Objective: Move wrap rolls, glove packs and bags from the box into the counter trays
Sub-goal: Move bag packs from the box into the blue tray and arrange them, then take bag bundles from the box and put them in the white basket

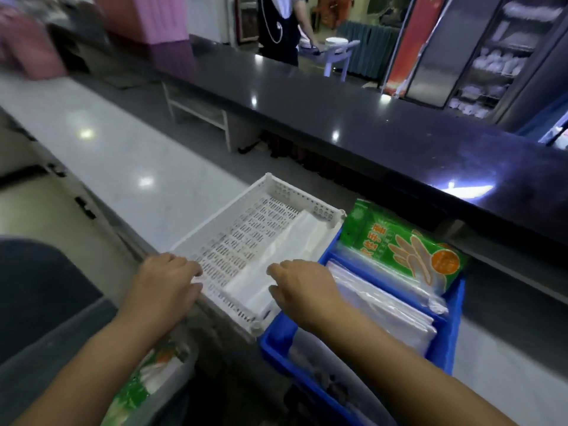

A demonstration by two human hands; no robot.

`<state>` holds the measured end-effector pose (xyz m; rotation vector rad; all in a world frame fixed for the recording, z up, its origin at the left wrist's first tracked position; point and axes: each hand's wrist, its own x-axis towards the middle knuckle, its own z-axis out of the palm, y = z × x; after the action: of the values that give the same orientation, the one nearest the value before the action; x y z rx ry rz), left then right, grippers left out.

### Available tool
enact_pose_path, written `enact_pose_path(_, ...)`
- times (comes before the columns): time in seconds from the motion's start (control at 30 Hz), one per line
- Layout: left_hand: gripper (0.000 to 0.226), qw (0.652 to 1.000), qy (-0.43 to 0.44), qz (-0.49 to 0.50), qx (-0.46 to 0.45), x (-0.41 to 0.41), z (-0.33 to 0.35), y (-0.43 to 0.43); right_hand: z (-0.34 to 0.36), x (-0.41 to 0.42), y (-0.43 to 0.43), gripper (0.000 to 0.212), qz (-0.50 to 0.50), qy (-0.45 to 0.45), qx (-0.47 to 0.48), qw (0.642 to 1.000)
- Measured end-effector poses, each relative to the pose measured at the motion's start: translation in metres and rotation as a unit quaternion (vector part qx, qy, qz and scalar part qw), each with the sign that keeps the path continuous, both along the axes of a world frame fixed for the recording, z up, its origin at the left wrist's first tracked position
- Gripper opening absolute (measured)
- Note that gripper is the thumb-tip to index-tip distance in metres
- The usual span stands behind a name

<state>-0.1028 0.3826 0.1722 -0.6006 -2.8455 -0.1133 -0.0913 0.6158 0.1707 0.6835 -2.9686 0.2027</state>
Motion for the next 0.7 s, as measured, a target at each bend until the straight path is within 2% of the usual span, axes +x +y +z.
enact_pose_path(0.1,0.009,0.997,-0.023,0.075,0.02,0.019,-0.008,-0.053,0.001,-0.007,-0.042,0.021,0.032,0.005,0.011,0.999)
enact_pose_path(0.2,0.017,0.987,-0.076,0.135,0.03,0.039,-0.017,-0.115,-0.002,-0.014,-0.094,0.022,0.062,0.008,0.025,0.998)
enact_pose_path(0.5,0.012,0.948,-0.148,0.276,0.049,0.092,-0.064,-0.313,-0.046,-0.014,-0.285,0.018,0.141,-0.046,0.037,0.988)
enact_pose_path(0.7,0.012,0.922,-0.216,0.314,0.068,0.13,-0.103,-0.39,-0.109,-0.005,-0.352,0.025,0.107,-0.14,0.053,0.983)
